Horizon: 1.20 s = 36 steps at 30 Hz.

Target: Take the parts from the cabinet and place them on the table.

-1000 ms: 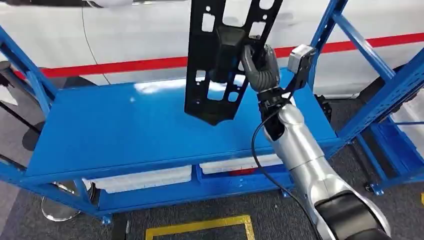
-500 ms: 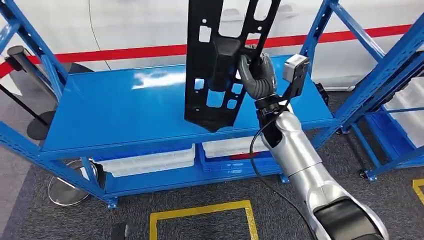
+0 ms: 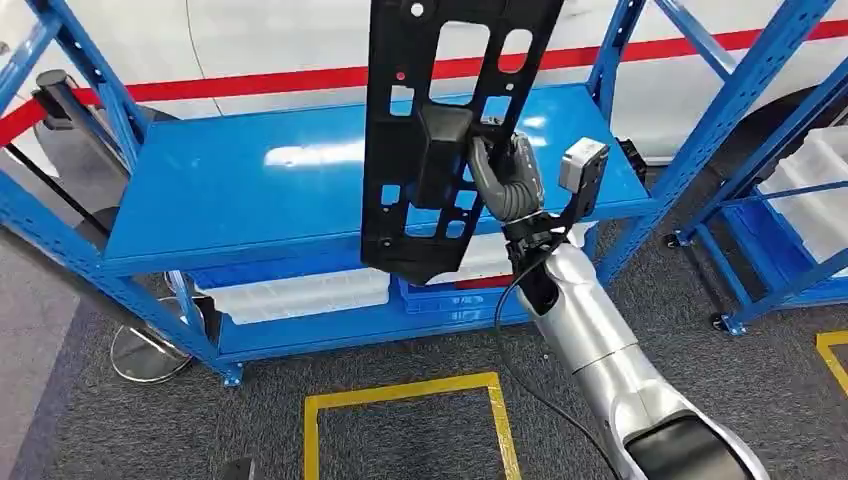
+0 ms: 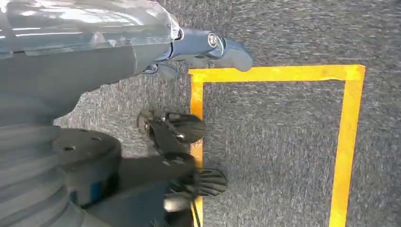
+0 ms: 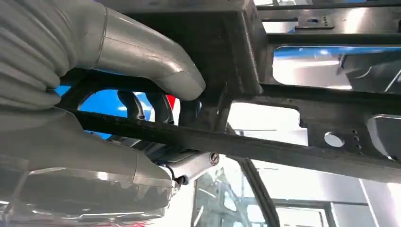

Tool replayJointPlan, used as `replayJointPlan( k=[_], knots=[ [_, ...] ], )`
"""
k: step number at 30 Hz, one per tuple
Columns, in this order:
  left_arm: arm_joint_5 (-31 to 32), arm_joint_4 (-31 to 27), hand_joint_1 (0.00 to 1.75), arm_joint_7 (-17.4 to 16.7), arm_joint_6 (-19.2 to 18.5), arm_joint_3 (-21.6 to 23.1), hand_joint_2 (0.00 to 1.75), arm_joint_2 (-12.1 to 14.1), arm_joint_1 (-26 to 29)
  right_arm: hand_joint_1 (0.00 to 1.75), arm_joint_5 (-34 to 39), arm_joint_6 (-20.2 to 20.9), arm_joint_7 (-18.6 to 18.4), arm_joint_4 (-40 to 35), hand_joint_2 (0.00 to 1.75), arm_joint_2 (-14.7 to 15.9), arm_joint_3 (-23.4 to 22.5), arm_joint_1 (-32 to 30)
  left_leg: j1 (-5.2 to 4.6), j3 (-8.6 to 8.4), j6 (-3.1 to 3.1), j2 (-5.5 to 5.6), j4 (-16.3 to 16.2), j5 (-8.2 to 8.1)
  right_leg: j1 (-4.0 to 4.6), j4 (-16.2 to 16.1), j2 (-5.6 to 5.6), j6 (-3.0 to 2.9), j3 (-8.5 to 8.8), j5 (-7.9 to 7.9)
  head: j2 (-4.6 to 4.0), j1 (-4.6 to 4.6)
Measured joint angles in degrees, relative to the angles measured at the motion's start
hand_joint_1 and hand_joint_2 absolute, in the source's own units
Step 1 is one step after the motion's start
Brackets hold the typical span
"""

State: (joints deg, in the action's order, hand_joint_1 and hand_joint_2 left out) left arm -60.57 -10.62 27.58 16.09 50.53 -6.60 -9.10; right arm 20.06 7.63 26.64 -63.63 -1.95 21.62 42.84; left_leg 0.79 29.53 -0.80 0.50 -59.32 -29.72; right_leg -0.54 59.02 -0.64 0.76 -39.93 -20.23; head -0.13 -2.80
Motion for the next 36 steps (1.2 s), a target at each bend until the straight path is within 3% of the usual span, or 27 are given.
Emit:
replayJointPlan(
  k=[2,4,5,7,8,9,10,11,13,14,15,16,18,19,20,21,23,24,25,26,28,29,30,31,33,35,36],
  knots=[
    [-0.11,0.00,0.00,-0.05,0.00,-0.09,1.75,0.02,0.51,1.75,0.17,0.06,0.31,-0.09,1.75,0.00,0.07,-0.40,-0.16,0.61,0.51,0.04,0.10,0.53,-0.04,-0.38,0.02,0.68,0.05,1.14,0.00,0.00],
    [-0.11,0.00,0.00,-0.06,0.00,-0.22,1.75,-0.02,0.86,1.75,0.33,0.04,0.46,-0.46,1.75,0.24,0.07,-1.50,0.18,1.48,1.79,-0.35,0.55,1.95,-0.45,-0.38,0.27,1.47,-0.37,1.02,-0.04,0.04],
    [-0.15,0.00,0.00,-0.06,0.00,-0.26,1.75,-0.02,0.86,1.75,0.42,0.06,0.48,-0.48,1.75,0.30,0.07,-1.90,0.13,2.20,2.31,-0.37,0.51,2.71,-0.40,1.25,0.34,1.63,-1.38,-2.20,-0.04,0.04],
    [-0.11,0.00,0.00,-0.07,0.00,-0.28,1.75,-0.02,0.92,1.75,0.42,0.11,0.55,-1.14,1.75,0.39,0.04,-2.81,0.06,4.06,2.64,-0.41,0.48,4.16,-0.41,9.07,0.39,1.91,-3.61,-9.36,-0.04,0.04],
    [-0.07,0.00,0.00,-0.07,0.00,-0.28,1.75,-0.02,1.01,1.75,0.42,0.48,0.55,-1.74,1.75,0.44,-0.06,-3.49,-0.06,5.00,2.69,-0.41,0.44,4.88,-0.39,13.90,0.39,2.03,-4.64,-11.82,-0.04,0.04],
    [-0.04,0.00,0.00,-0.04,0.00,-0.28,1.75,-0.02,1.11,1.75,0.33,0.77,0.55,-2.12,1.75,0.44,-0.13,-4.14,-0.18,5.75,2.71,-0.41,0.39,5.39,-0.37,17.00,0.39,2.01,-4.99,-12.56,-0.04,0.02],
    [0.07,0.00,0.00,0.00,0.00,-0.28,1.75,-0.02,1.24,1.75,0.02,1.07,0.48,-2.73,1.75,0.44,-0.20,-5.20,-0.33,6.75,2.72,-0.42,0.34,6.13,-0.32,18.68,0.39,1.87,-4.27,-11.49,-0.04,0.02],
    [0.20,0.00,0.00,0.04,0.00,-0.28,1.75,-0.02,1.29,1.75,-0.22,1.16,0.35,-3.19,1.75,0.44,-0.24,-6.02,-0.46,7.50,2.72,-0.42,0.34,6.68,-0.21,17.50,0.40,1.57,-2.47,-9.57,-0.04,0.04],
    [0.55,0.00,0.00,0.07,-0.02,-0.28,1.75,-0.02,1.27,1.75,-0.46,1.44,0.15,-4.11,1.75,0.44,-0.31,-6.98,-0.82,8.82,2.62,-0.34,0.33,7.83,0.27,9.22,0.49,0.42,4.24,-6.64,-0.04,0.04],
    [0.57,-0.02,0.00,0.07,-0.04,-0.28,1.75,-0.21,1.22,1.75,-0.48,1.72,0.09,-4.82,1.75,0.42,-0.35,-7.02,-0.75,9.16,2.48,-0.36,0.27,8.35,0.69,3.15,0.60,-0.64,8.58,-8.12,-0.02,0.02],
    [0.59,-0.02,0.00,0.09,-0.04,-0.28,1.75,-0.31,1.15,1.75,-0.53,2.06,-0.13,-5.34,1.75,0.31,-0.44,-7.03,-1.02,9.44,2.10,-0.35,0.26,8.79,0.86,-1.45,0.51,-1.00,11.16,-10.01,-0.04,0.02],
    [0.59,-0.02,0.00,0.07,0.00,-0.28,1.75,-0.31,1.21,1.75,-0.57,2.38,-0.22,-5.73,1.75,0.26,-0.66,-7.05,-0.60,9.29,1.71,-0.49,0.86,9.42,1.07,-1.01,0.55,-0.49,10.78,-9.22,-0.04,0.04],
    [0.57,-0.02,0.00,0.00,0.04,-0.28,1.75,-0.37,1.20,1.75,-0.66,2.93,-0.39,-5.73,1.75,0.26,-0.94,-7.00,-0.24,9.13,1.11,-0.49,1.51,10.56,1.52,-1.55,0.67,-1.07,10.48,-8.29,-0.02,0.09],
    [0.55,0.00,0.00,-0.04,0.13,-0.28,1.75,-0.44,1.28,1.75,-0.70,3.06,-0.46,-5.73,1.75,0.24,-0.98,-7.13,-0.72,9.37,0.72,-0.28,1.88,11.05,0.89,-2.84,0.41,-1.46,10.16,-7.26,-0.04,0.09],
    [0.50,0.00,0.00,-0.04,0.22,-0.31,1.75,-0.44,1.31,1.75,-0.85,3.17,-0.59,-5.72,1.75,0.22,-0.98,-7.13,-0.58,10.01,0.48,-0.35,0.98,8.87,0.64,-3.04,0.01,-1.76,9.98,-6.42,-0.04,0.07],
    [0.48,-0.02,0.00,-0.02,0.33,-0.31,1.75,-0.44,1.27,1.75,-0.87,3.34,-0.59,-5.79,1.75,0.15,-1.03,-7.11,-0.59,10.90,0.39,-0.30,-1.85,5.10,0.52,-3.16,0.07,-2.46,9.13,-5.71,-0.04,0.07],
    [0.26,-0.02,0.00,-0.02,0.44,-0.35,1.75,-0.44,1.33,1.75,-0.87,3.63,-0.85,-5.90,1.75,0.18,-1.25,-7.07,-0.26,12.58,-0.09,-0.35,-10.50,-1.66,0.50,-3.08,0.07,-2.34,7.55,-4.45,-0.04,0.07],
    [0.11,0.00,0.00,-0.02,0.46,-0.39,1.75,-0.44,1.28,1.75,-0.90,3.67,-1.05,-5.90,1.75,0.17,-1.51,-6.97,-0.17,13.16,-0.30,-0.35,-14.68,-2.89,0.49,-2.91,0.05,-2.22,6.65,-3.82,-0.04,0.07],
    [-0.11,0.00,0.00,-0.04,0.46,-0.44,1.75,-0.44,1.23,1.75,-0.96,3.63,-1.18,-5.88,1.75,0.17,-1.77,-6.84,-0.09,13.02,-0.46,-0.36,-16.94,-2.09,0.45,-2.65,0.00,-2.10,5.74,-3.31,-0.04,0.07],
    [-0.17,0.00,0.00,-0.04,0.46,-0.52,1.75,-0.44,1.18,1.75,-1.20,3.46,-1.29,-5.88,1.75,0.22,-2.20,-6.61,-0.01,11.73,-0.62,-0.36,-16.83,0.27,0.34,-2.25,-0.02,-1.88,4.72,-2.81,-0.04,0.07],
    [-0.55,-0.02,0.00,-0.15,0.44,-0.96,1.75,-0.44,1.00,1.75,-1.79,2.43,-1.33,-5.99,1.75,0.35,-2.90,-6.11,0.16,6.09,-0.77,-0.38,-9.97,4.00,0.13,-1.28,-0.03,-1.34,2.85,-2.14,-0.04,0.07],
    [-0.55,0.00,0.00,-0.17,0.42,-1.18,1.75,-0.44,0.86,1.75,-2.16,1.95,-1.34,-6.21,1.75,0.41,-3.32,-5.93,0.30,2.88,-0.84,-0.36,-5.34,3.48,0.11,-0.69,-0.02,-1.08,2.25,-1.91,-0.04,0.07],
    [-0.57,-0.02,0.00,-0.28,0.33,-1.36,1.75,-0.44,0.66,1.75,-2.71,1.47,-1.29,-6.67,1.75,0.57,-3.80,-5.74,-0.05,-0.20,-0.78,-0.20,-0.80,0.77,0.41,-0.19,-0.01,-0.65,1.46,-1.61,-0.04,0.05],
    [-0.61,-0.02,0.00,-0.35,0.24,-1.46,1.75,-0.44,0.55,1.75,-3.33,0.94,-1.22,-7.08,1.75,0.72,-4.15,-5.75,-0.17,-0.87,0.09,0.02,1.39,-0.23,0.41,-0.11,-0.10,-0.28,1.31,-1.13,-0.04,0.07],
    [-0.63,0.00,0.00,-0.74,-0.02,-1.60,1.75,-0.44,0.66,1.75,-4.85,-0.29,-0.90,-8.07,1.75,1.23,-4.77,-5.87,-0.36,-0.27,0.45,-0.02,0.96,0.44,0.45,-0.41,-0.04,0.22,1.15,-0.09,-0.04,0.07],
    [-0.66,0.00,0.00,-0.85,-0.18,-1.75,1.75,-0.44,0.84,1.75,-5.82,-0.90,-0.81,-8.92,1.75,1.71,-5.29,-6.78,-0.06,1.27,1.61,-0.30,1.51,1.35,0.34,-0.37,0.00,0.99,0.67,0.36,-0.04,0.07],
    [-0.66,0.00,0.00,-0.94,-0.35,-1.79,1.75,-0.37,0.80,1.75,-6.45,-1.33,-0.70,-9.53,1.75,2.27,-5.84,-7.04,0.01,1.48,2.16,-0.45,1.18,2.27,0.09,0.70,0.06,1.34,-0.11,-2.33,-0.04,0.07]
  ],
)
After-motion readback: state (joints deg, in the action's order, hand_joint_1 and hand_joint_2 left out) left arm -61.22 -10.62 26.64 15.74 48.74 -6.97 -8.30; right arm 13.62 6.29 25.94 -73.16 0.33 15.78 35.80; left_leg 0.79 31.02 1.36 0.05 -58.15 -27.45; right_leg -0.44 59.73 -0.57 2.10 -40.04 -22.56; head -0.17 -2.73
